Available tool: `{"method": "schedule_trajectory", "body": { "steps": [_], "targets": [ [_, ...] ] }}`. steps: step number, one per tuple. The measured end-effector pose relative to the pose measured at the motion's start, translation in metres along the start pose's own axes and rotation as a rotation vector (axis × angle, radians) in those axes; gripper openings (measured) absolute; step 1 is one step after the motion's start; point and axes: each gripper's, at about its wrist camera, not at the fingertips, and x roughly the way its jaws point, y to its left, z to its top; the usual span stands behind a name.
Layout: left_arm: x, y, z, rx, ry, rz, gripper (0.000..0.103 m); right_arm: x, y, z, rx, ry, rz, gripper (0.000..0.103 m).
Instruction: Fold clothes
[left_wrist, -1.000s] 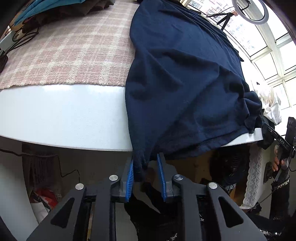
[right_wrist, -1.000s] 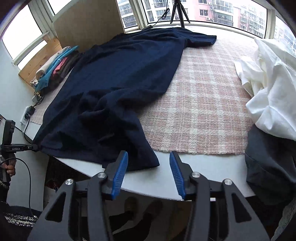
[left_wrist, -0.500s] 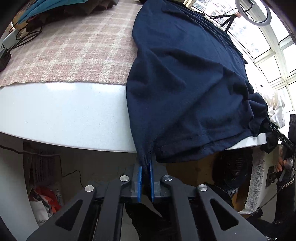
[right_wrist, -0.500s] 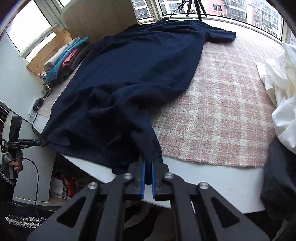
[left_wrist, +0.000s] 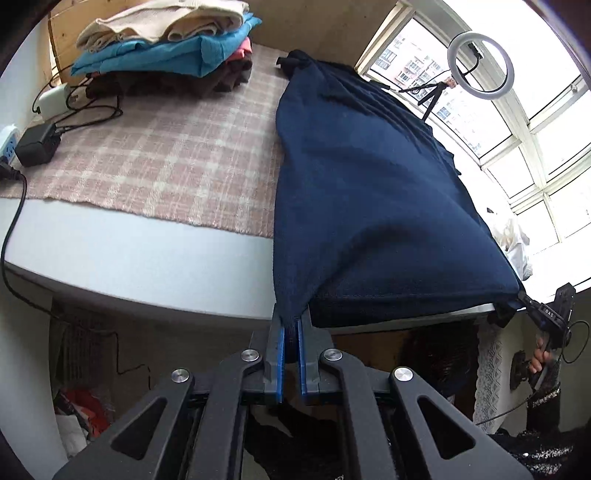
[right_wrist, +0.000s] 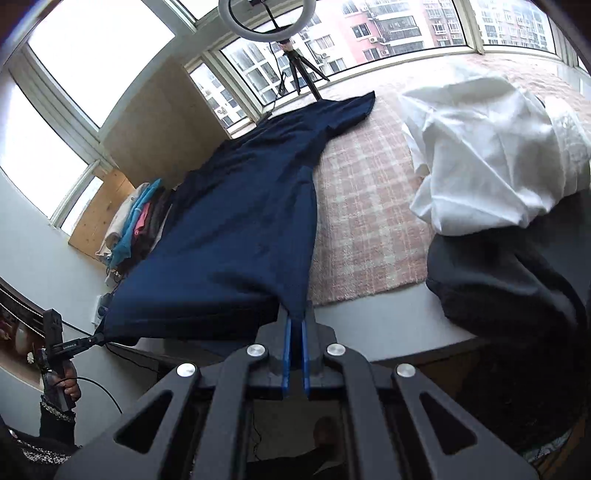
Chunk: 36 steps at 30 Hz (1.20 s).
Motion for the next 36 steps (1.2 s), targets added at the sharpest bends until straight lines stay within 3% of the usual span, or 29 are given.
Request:
{"method": "schedule_trajectory", "body": {
  "steps": [3, 8, 10, 11, 14, 16, 21, 25, 29, 36],
  "targets": [
    [0.003, 0.002, 0.000, -0.005, 0.021, 0.012, 0.004, 0.017, -0.020, -0.012, 0.070, 0.057, -0.014, 0.004],
    [-0.058, -0.008, 0.011, 0.071, -0.103, 0.029, 0.005, -0.058, 0.025, 0.017, -0.064, -0.130, 0.028, 0.004],
    [-0.062, -0.011, 0.010, 0.083, -0.108, 0.019, 0.005, -0.070, 0.027, 0.018, -0.059, -0.158, 0.048, 0.004],
    [-0.055, -0.010, 0.007, 0.080, -0.095, 0.015, 0.005, -0.064, 0.023, 0.015, -0.050, -0.149, 0.024, 0.004],
    [-0.009, 0.005, -0.001, 0.038, 0.007, 0.024, 0.005, -0.009, -0.007, -0.002, 0.035, -0.007, -0.063, 0.004],
    [0.011, 0.016, -0.005, 0.019, 0.060, 0.034, 0.005, 0.018, -0.025, -0.012, 0.102, 0.070, -0.070, 0.004],
    [-0.009, 0.014, -0.001, 0.061, 0.034, 0.045, 0.009, 0.000, -0.010, 0.003, 0.056, 0.024, -0.043, 0.004],
    [-0.003, 0.019, 0.001, 0.087, 0.067, 0.090, 0.017, 0.009, -0.003, 0.011, 0.007, 0.045, -0.116, 0.004],
    [0.007, 0.033, -0.016, 0.026, 0.087, 0.031, 0.020, 0.033, -0.002, 0.003, -0.028, 0.104, -0.190, 0.005],
    [0.037, 0.048, -0.027, -0.052, 0.113, -0.003, 0.028, 0.041, -0.009, -0.002, -0.017, 0.151, -0.212, 0.005]
  ]
}}
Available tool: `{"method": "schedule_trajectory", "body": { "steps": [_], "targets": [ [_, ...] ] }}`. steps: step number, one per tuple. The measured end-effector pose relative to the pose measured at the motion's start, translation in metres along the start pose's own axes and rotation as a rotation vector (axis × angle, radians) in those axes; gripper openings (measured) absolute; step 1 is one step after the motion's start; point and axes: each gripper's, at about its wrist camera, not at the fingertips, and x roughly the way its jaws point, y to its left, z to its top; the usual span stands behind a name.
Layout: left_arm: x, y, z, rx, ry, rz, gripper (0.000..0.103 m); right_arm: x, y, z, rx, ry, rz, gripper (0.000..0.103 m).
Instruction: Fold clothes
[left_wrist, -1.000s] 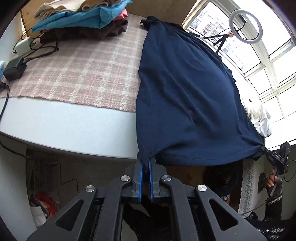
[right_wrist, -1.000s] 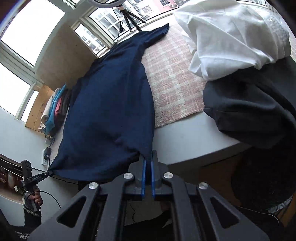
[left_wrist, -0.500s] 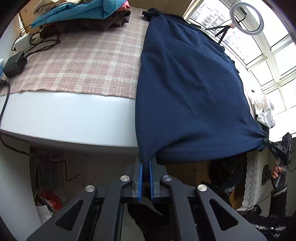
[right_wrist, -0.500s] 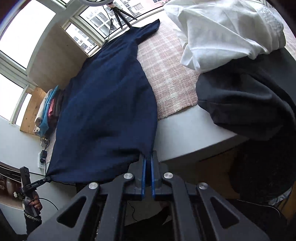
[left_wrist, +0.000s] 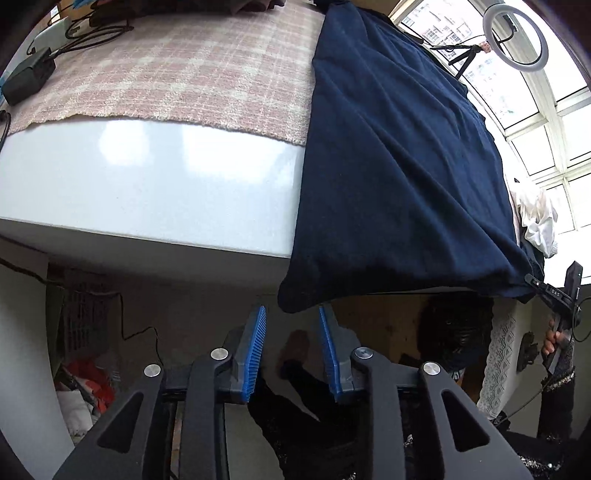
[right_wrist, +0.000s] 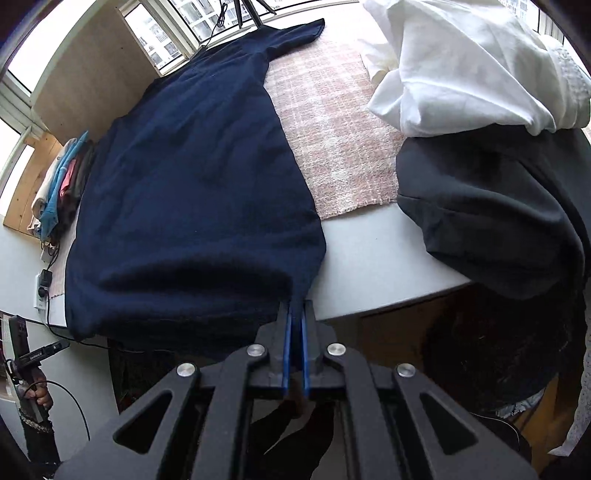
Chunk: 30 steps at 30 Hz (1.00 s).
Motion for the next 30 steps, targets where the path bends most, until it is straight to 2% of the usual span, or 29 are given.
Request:
{"method": "schedule_trajectory", "body": {
  "steps": [5, 8, 10, 11, 13, 15, 18, 21, 23, 24, 28, 30],
  "targets": [
    [0.010, 0.002, 0.007, -0.013, 0.003, -0.064, 0.028, -0.004, 0.011, 0.006, -0.047, 0.000, -0.038, 0.005],
    [0.014, -0.005, 0.008, 0.011, 0.008, -0.068, 0.028, -0.004, 0.016, 0.008, -0.059, -0.003, -0.036, 0.005],
    [0.017, -0.008, 0.008, 0.028, 0.014, -0.068, 0.017, -0.002, 0.019, 0.008, -0.074, -0.001, -0.045, 0.005],
    [0.016, -0.009, 0.008, 0.031, 0.015, -0.075, 0.006, -0.001, 0.020, 0.009, -0.079, 0.002, -0.047, 0.005],
    [0.012, -0.010, 0.007, 0.038, 0.006, -0.086, 0.005, -0.001, 0.019, 0.009, -0.074, 0.001, -0.042, 0.005],
    [-0.005, -0.012, 0.005, 0.051, -0.026, -0.096, 0.005, -0.003, 0.017, 0.008, -0.061, -0.001, -0.032, 0.005],
    [-0.057, -0.013, 0.005, 0.071, -0.122, -0.105, 0.004, -0.022, 0.019, 0.011, -0.018, -0.019, 0.063, 0.005],
    [-0.122, -0.014, 0.006, 0.106, -0.249, -0.075, 0.002, -0.062, 0.038, 0.013, -0.050, -0.112, 0.122, 0.004],
    [-0.137, -0.014, 0.005, 0.135, -0.280, -0.070, 0.002, -0.082, 0.046, 0.010, -0.060, -0.166, 0.148, 0.004],
    [-0.125, -0.011, 0.006, 0.131, -0.251, -0.058, 0.002, -0.080, 0.045, 0.005, -0.054, -0.172, 0.144, 0.004],
    [-0.054, 0.006, 0.009, 0.078, -0.097, -0.002, 0.002, -0.015, 0.025, -0.016, 0.014, 0.000, 0.068, 0.004],
    [-0.049, 0.014, 0.010, 0.037, -0.091, -0.017, 0.002, -0.005, 0.015, -0.020, 0.059, 0.031, 0.081, 0.004]
  ]
}}
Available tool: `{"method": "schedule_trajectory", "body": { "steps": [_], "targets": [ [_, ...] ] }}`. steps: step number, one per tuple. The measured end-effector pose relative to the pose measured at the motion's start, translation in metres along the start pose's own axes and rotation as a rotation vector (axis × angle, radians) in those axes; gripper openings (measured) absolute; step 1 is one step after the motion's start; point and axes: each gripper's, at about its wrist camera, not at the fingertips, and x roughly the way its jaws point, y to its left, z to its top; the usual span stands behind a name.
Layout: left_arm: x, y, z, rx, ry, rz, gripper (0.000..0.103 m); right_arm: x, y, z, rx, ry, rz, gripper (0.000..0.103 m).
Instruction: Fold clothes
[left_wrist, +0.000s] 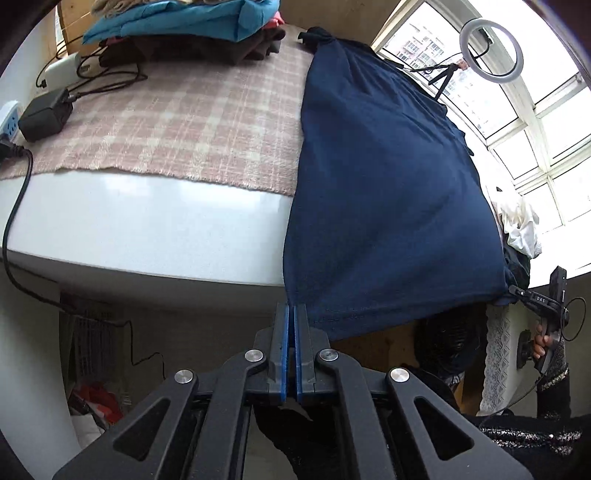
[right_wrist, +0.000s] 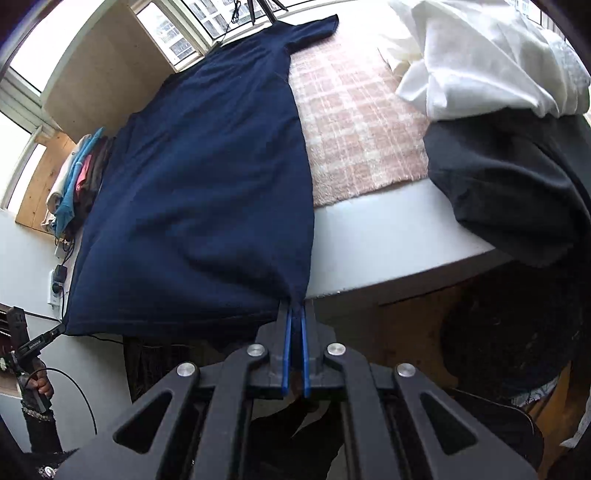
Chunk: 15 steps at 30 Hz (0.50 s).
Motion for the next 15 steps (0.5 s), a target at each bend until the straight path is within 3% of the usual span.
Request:
{"method": "schedule_trajectory", "body": {
  "steps": [6, 8, 11, 15],
  "targets": [
    [-0.036, -0.020, 0.009, 0.073, -0.091, 0.001, 0.002, -0.054, 0.018, 0.005, -0.070, -0.128, -0.003, 0.004],
    [-0.011, -0.020, 0.007, 0.082, -0.030, 0.013, 0.002, -0.043, 0.006, 0.001, -0.036, -0.109, -0.050, 0.004],
    [0.025, -0.020, -0.001, 0.103, 0.060, 0.048, 0.002, -0.003, -0.006, -0.003, 0.013, -0.004, -0.125, 0.004],
    [0.037, -0.017, -0.004, 0.107, 0.097, 0.050, 0.003, 0.012, 0.011, 0.001, -0.054, 0.049, -0.233, 0.005]
  ]
}}
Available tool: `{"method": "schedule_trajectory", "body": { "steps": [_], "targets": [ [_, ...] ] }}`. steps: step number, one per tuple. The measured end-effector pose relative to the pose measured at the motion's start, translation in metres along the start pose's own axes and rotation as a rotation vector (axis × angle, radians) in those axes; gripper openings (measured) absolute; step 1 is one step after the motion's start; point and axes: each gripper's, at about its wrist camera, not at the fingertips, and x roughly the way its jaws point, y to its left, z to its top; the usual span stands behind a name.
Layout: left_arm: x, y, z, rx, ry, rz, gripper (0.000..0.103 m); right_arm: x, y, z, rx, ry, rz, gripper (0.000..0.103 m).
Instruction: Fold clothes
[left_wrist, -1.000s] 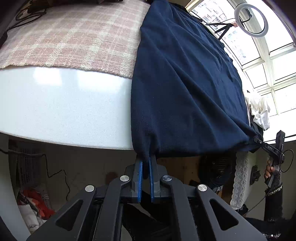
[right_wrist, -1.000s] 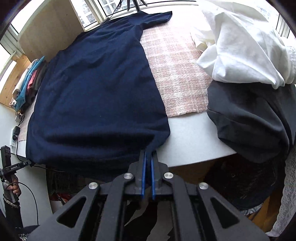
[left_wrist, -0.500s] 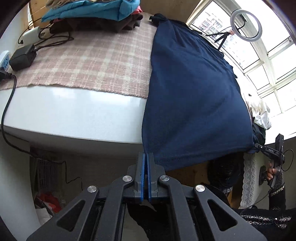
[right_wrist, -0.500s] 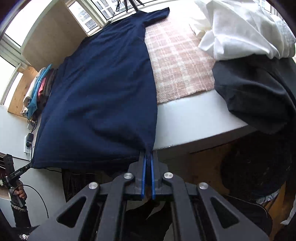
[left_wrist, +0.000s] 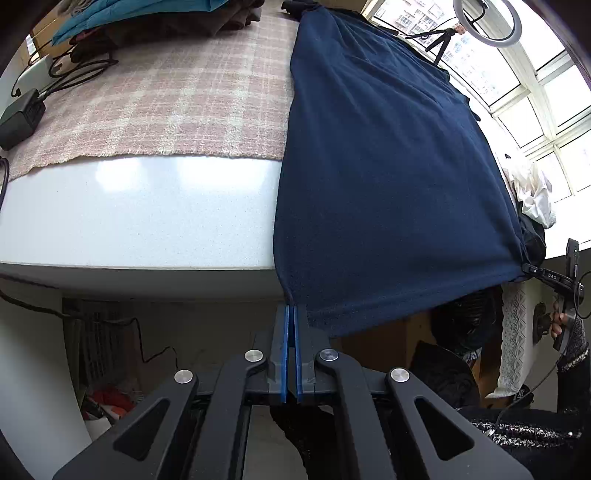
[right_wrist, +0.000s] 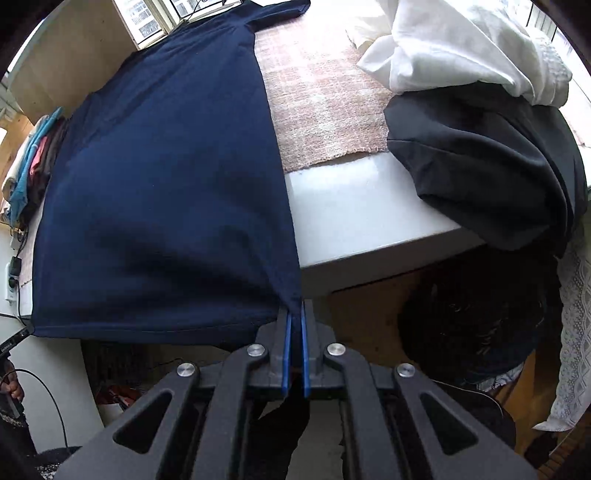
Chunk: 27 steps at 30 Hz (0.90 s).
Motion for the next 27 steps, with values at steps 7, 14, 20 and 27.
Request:
{"method": "schedule_trajectory", "body": {
  "steps": [7, 14, 20, 27],
  "targets": [
    [-0.038, 0.034, -0.007, -0.079, -0.003, 0.115, 0.006, -0.093, 0.012, 0.022, -0.090, -0.053, -0.020, 0.010],
    [-0.074, -0.086, 0.071, 0.130, -0.169, 0.058, 0.008, -0.146, 0.027, 0.167, -0.227, -0.300, -0.012, 0.045],
    [0.000, -0.282, 0.160, 0.321, -0.172, -0.143, 0.012, -0.079, 0.009, 0.328, -0.210, -0.319, 0.074, 0.045],
    [0.096, -0.407, 0.263, 0.336, -0.087, -0.138, 0.013, 0.034, -0.001, 0.465, -0.280, -0.223, 0.059, 0.045]
  ]
}}
